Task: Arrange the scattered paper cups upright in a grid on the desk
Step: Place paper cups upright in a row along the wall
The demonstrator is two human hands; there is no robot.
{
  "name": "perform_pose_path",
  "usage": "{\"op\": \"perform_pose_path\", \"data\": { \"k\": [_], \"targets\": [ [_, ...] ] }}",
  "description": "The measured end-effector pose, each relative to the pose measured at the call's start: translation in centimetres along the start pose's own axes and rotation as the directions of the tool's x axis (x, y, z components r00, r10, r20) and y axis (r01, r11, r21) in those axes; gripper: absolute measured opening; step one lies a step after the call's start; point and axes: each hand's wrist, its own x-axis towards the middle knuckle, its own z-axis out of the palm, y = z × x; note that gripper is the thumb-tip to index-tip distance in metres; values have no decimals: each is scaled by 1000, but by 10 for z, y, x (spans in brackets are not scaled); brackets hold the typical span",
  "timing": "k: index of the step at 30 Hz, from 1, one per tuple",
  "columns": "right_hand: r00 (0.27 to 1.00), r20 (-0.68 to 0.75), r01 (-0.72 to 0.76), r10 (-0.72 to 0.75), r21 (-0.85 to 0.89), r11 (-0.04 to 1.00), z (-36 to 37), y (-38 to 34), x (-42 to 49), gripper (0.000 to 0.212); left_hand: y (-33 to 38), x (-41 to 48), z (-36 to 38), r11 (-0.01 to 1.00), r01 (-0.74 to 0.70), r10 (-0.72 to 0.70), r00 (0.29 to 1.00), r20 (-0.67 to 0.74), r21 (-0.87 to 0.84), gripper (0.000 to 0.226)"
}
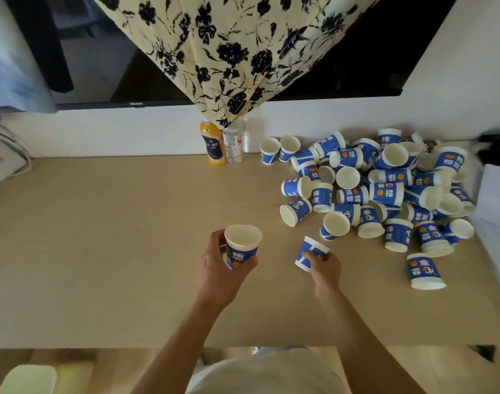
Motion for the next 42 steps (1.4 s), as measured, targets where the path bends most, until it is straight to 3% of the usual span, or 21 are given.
{"op": "perform_pose_path", "data": {
  "k": [3,9,14,17,28,42],
  "targets": [
    [992,62,113,-112,-5,994,10,-4,-25,34,-7,3,-19,999,-13,13,1000,18,-37,63],
    [952,128,275,-279,46,960,49,-18,-93,66,-32,4,-78,995,-31,33,999,24,-93,62],
    [897,205,390,-392,53,919,93,-22,-152,47,-56,3,-139,994,-9,11,1000,12,-112,59],
    [859,255,443,-444,65,894,118,-22,-183,50,-71,2,-171,993,2,-3,1000,-7,-116,59],
    [791,413,468,-451,66,881,203,-31,-249,71,-104,23,-254,993,31,-46,991,-123,-117,60],
    [685,613,428,-394,100,898,354,-65,-246,61,-128,103,-342,993,117,-103,938,-332,23,67]
  ]
}}
